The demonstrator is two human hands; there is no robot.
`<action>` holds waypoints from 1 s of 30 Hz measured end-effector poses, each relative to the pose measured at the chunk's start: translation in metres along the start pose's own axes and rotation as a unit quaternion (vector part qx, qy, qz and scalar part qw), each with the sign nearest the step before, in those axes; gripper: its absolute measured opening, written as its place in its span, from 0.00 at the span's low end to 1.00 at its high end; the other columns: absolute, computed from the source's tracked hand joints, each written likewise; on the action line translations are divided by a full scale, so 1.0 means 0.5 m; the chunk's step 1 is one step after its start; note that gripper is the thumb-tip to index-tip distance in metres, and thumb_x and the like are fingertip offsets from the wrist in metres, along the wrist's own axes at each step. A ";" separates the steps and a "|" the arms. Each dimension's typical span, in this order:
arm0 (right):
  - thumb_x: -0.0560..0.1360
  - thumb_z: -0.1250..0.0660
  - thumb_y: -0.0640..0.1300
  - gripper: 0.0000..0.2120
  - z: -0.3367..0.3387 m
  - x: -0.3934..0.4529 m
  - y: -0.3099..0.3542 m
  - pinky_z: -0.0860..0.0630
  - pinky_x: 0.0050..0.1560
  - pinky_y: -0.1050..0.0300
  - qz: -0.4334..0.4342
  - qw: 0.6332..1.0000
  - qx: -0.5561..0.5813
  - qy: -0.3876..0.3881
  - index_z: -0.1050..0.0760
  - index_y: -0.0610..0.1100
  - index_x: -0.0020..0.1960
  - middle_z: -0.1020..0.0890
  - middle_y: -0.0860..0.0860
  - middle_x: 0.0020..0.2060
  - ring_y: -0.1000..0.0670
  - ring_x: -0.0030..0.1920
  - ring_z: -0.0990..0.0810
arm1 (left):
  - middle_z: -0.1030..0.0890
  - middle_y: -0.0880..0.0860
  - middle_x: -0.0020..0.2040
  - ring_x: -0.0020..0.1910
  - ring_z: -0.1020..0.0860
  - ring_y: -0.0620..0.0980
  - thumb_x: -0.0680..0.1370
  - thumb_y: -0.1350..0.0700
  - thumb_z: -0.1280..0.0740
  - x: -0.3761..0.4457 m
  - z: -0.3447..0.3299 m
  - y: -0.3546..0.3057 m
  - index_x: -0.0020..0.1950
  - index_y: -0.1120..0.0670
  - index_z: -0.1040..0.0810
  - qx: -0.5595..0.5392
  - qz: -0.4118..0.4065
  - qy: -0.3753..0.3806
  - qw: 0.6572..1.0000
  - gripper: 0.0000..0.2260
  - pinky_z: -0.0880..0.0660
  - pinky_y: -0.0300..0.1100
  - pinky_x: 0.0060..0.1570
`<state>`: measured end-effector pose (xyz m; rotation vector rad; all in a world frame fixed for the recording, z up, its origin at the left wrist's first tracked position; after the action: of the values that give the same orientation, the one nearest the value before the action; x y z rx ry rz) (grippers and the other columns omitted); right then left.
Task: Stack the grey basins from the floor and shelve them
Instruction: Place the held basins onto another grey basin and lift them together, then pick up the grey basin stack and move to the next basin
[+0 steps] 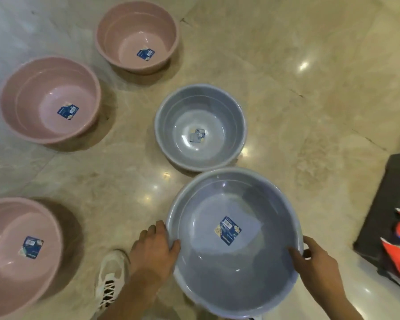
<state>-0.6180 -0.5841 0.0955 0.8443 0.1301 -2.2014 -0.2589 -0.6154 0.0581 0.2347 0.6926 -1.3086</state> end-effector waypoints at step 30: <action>0.75 0.36 0.59 0.26 -0.093 0.154 0.002 0.27 0.43 0.50 -0.002 1.000 0.024 -0.012 0.33 0.50 0.69 0.17 0.48 0.56 0.42 0.52 0.19 | 0.24 0.52 0.66 0.62 0.23 0.56 0.75 0.31 0.43 0.141 -0.068 -0.017 0.71 0.50 0.35 -0.051 0.098 0.007 0.994 0.32 0.27 0.52 0.53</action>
<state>-0.6304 -0.6171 0.0129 0.8445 0.0678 -2.2244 -0.2716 -0.6564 -0.0079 0.2231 0.7272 -1.0818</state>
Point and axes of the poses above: each hand's wrist, its own x-axis towards the middle knuckle, its own z-axis out of the back of the hand, y = z × x, the point moved 4 cm from there along x, towards the middle knuckle
